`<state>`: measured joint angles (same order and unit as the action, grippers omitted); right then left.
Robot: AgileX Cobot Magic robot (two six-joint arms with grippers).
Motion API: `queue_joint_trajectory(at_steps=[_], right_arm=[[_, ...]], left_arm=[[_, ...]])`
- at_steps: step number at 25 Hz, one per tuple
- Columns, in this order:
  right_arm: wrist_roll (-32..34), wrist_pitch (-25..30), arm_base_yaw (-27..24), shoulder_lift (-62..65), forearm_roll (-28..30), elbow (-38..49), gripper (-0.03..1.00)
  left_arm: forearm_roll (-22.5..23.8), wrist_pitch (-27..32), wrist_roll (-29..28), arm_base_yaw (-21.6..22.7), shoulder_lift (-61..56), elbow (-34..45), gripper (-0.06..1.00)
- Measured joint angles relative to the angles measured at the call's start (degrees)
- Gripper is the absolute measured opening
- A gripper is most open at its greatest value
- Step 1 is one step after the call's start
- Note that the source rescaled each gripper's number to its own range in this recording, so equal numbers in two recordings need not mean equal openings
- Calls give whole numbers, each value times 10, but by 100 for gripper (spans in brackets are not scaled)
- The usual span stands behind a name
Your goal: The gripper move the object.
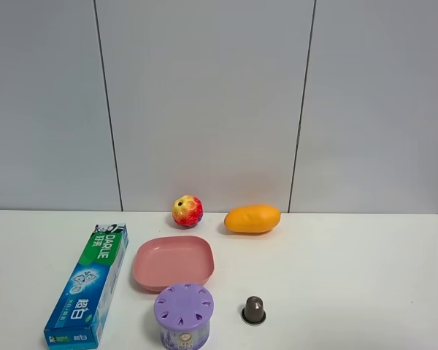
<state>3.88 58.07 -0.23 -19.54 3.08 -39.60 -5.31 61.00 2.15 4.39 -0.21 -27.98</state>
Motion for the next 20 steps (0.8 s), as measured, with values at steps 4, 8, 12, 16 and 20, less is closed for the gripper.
queue_joint_trajectory(at_steps=[4,8,12,16,20], right_arm=[[0,5,0,85,-1,21,98],[-7,9,0,150,-3,27,98],[-17,10,0,189,-5,50,98],[-22,17,0,196,-24,103,98],[-26,29,0,196,-35,113,98]], left_arm=[[0,0,0,0,0,0,100],[0,0,0,0,0,0,100],[0,0,0,0,0,0,100],[0,0,-1,0,0,0,100],[0,0,-1,0,0,0,100]])
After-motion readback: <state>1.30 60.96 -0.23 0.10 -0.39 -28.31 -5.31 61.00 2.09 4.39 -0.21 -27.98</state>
